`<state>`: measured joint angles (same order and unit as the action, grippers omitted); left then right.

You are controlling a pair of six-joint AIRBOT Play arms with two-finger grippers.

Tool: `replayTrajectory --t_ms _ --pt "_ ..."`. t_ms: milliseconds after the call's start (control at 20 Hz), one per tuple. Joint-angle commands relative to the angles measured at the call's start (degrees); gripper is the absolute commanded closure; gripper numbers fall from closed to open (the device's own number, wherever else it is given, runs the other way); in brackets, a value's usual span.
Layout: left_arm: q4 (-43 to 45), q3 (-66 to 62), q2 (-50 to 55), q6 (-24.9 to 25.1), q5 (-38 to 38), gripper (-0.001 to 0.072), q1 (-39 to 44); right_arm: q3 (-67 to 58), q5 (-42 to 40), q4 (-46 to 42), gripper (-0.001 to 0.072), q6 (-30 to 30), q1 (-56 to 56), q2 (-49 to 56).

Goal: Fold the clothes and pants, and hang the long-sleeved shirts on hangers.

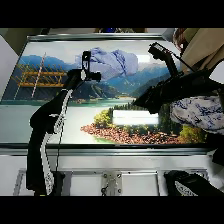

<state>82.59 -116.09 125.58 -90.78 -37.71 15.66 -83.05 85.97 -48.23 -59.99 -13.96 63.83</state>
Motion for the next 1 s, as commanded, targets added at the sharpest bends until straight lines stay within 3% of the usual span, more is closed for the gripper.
replayTrajectory --t_ms 0,150,200,250,300,450,700,750,800,850,900,950 --pt "0.3 -0.1 1.5 -0.1 4.4 0.0002 -0.2 0.0 0.0 0.0 0.0691 0.0 -0.1 0.2" --pt "-0.1 -0.1 2.5 -0.1 5.4 0.0004 0.3 0.0 0.0 0.0 0.0690 0.0 -0.1 0.2" --pt "-0.1 -0.1 2.5 -0.6 6.0 0.0179 1.0 0.0 0.0 0.0 0.0690 0.0 -0.1 0.2" --pt "-0.2 -0.1 2.5 -0.8 6.5 0.0647 1.2 0.0 0.0 0.0 0.0690 0.0 -0.1 0.2" --pt "-0.2 -0.1 2.5 -1.4 6.8 0.0692 1.6 0.0 0.0 0.0 0.0690 0.0 -0.1 0.2" --pt "-0.2 -0.1 0.6 -3.8 4.9 0.0693 1.8 0.0 0.0 0.0 0.0690 0.0 -0.1 0.2" --pt "-0.3 -0.1 -11.6 -4.5 2.3 0.0690 0.1 0.0 0.1 2.0 0.0691 0.0 -0.1 0.2" --pt "-0.3 -0.1 -12.5 -6.2 0.3 0.0567 -1.0 0.0 0.0 2.8 0.0691 0.0 -0.1 0.2" --pt "-1.4 -0.1 -13.0 -8.7 -2.0 0.0330 -2.1 0.0 0.0 3.6 0.0691 0.0 -0.1 0.2" --pt "-5.2 -0.1 -13.0 -8.5 -4.6 0.0361 -3.3 0.0 0.0 4.2 0.0691 0.0 -0.1 0.2" --pt "-9.8 0.0 -13.0 -5.8 -7.6 0.0570 -4.5 0.0 0.0 4.5 0.0691 0.0 -0.1 0.2" --pt "-13.5 0.6 -13.1 -2.6 -8.5 0.0596 -5.5 0.0 0.0 4.6 0.0691 0.0 -0.1 0.2"
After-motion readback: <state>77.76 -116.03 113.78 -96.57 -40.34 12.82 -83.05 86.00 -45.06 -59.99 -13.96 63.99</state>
